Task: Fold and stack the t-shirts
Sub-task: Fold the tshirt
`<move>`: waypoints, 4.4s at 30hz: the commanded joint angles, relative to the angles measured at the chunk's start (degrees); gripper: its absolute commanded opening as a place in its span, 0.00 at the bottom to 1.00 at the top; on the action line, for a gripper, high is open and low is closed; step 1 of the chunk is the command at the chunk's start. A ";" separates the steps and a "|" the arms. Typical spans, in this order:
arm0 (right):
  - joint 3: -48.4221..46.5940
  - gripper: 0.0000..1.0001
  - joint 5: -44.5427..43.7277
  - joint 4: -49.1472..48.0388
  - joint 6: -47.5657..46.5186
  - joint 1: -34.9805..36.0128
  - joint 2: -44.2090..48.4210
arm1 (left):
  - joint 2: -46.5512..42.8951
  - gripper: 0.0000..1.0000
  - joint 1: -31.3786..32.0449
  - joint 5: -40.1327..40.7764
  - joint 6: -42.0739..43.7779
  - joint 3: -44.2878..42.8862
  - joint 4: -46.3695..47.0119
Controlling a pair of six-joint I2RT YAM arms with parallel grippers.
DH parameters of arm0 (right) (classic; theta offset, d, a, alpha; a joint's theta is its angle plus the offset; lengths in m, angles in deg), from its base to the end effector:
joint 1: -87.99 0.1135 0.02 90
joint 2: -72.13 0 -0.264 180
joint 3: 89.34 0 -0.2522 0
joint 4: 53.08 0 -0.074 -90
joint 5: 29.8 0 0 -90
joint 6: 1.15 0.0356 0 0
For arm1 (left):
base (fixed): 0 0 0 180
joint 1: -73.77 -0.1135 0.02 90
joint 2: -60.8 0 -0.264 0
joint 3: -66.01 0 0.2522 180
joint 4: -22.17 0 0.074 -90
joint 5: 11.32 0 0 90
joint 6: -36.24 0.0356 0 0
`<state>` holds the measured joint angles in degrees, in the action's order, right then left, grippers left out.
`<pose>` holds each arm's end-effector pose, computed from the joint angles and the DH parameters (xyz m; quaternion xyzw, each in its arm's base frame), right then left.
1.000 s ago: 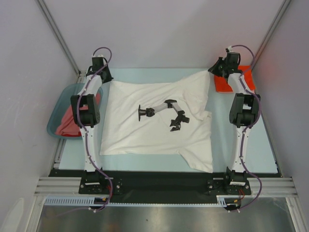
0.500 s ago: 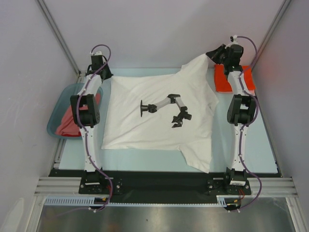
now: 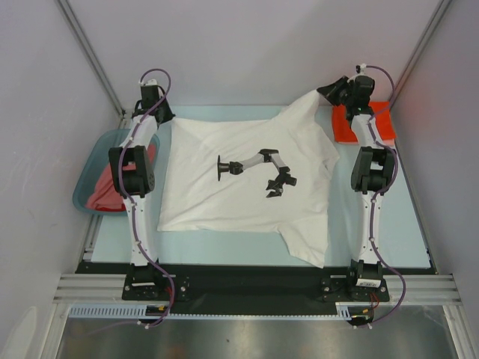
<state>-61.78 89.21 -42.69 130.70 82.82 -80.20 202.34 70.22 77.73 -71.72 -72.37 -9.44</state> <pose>0.6085 -0.0377 0.2178 0.1492 0.7455 0.3777 0.5285 0.5675 0.0346 0.2013 -0.1616 0.8712 -0.0654 0.4589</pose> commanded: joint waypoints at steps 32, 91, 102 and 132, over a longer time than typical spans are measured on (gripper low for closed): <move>-7.58 0.00 -2.83 -4.37 0.08 -3.00 24.88 | -27.97 0.00 5.74 -21.98 -11.74 1.22 7.12; 38.57 0.00 -10.48 22.01 -12.06 -9.42 74.90 | -18.15 0.91 42.13 -30.27 4.06 24.17 4.33; 41.19 0.00 -7.40 22.54 -11.26 -9.24 77.53 | -13.39 0.71 52.24 -3.09 4.51 23.19 -9.92; 41.19 0.00 -2.91 23.58 -6.42 0.68 72.70 | -56.51 0.00 31.32 10.71 2.43 42.89 -12.67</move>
<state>-18.57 83.58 -19.37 123.05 82.30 -9.21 153.99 98.78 89.07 -65.84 -40.13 -23.38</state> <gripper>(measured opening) 0.020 0.012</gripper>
